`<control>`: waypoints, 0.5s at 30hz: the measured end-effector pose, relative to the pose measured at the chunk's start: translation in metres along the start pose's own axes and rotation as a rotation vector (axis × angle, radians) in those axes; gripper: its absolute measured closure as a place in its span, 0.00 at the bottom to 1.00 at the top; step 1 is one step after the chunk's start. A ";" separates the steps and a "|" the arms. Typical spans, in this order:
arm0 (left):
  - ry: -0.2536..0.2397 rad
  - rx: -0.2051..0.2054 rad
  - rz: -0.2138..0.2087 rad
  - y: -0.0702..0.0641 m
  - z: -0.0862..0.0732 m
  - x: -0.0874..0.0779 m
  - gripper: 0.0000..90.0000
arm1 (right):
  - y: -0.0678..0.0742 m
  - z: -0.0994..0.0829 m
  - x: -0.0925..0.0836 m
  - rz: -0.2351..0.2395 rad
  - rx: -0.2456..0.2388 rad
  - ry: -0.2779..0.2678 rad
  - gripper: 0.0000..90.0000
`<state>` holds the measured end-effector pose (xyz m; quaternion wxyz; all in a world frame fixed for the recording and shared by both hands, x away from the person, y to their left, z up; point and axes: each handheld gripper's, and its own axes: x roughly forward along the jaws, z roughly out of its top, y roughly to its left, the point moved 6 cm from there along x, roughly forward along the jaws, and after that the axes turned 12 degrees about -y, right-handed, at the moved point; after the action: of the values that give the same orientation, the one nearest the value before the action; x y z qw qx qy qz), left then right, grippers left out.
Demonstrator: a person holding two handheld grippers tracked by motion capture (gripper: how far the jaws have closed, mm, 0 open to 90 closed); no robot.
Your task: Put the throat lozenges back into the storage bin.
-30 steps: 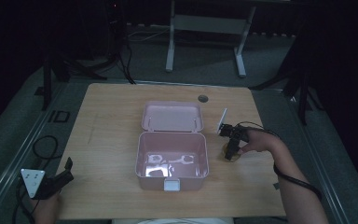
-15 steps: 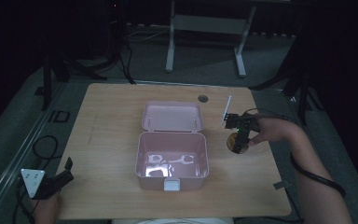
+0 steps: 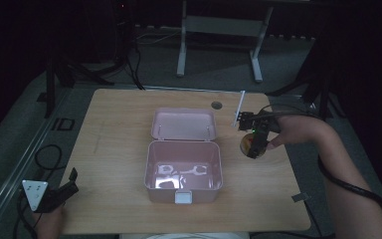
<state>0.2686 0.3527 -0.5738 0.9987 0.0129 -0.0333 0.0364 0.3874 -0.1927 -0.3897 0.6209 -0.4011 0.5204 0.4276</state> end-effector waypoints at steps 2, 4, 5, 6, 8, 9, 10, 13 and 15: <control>0.000 0.000 0.000 0.000 0.000 0.000 0.03 | 0.004 0.005 0.004 0.010 -0.016 0.007 0.22; 0.000 0.000 0.001 0.000 0.000 0.000 0.03 | 0.008 0.010 0.007 0.017 -0.036 0.011 0.22; 0.000 0.000 0.001 0.000 0.000 0.000 0.03 | 0.012 0.014 0.009 0.026 -0.045 0.009 0.22; 0.000 0.000 0.000 0.000 0.000 0.000 0.03 | 0.014 0.017 0.009 0.032 -0.051 0.011 0.22; 0.001 0.000 0.000 0.000 0.000 0.000 0.03 | 0.020 0.024 0.010 0.044 -0.073 0.006 0.22; 0.001 0.001 0.000 0.000 0.000 0.000 0.03 | 0.022 0.028 0.010 0.048 -0.085 0.004 0.22; 0.000 0.001 0.001 0.000 0.000 0.000 0.03 | 0.024 0.031 0.011 0.046 -0.094 0.002 0.22; -0.001 0.000 0.000 0.000 0.000 0.000 0.03 | 0.034 0.046 0.012 0.064 -0.133 -0.010 0.22; -0.001 -0.001 0.000 0.000 0.000 0.000 0.03 | 0.040 0.054 0.014 0.073 -0.149 -0.014 0.22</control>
<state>0.2685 0.3528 -0.5737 0.9987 0.0125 -0.0340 0.0363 0.3675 -0.1276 -0.3980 0.5769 -0.4241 0.4969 0.4903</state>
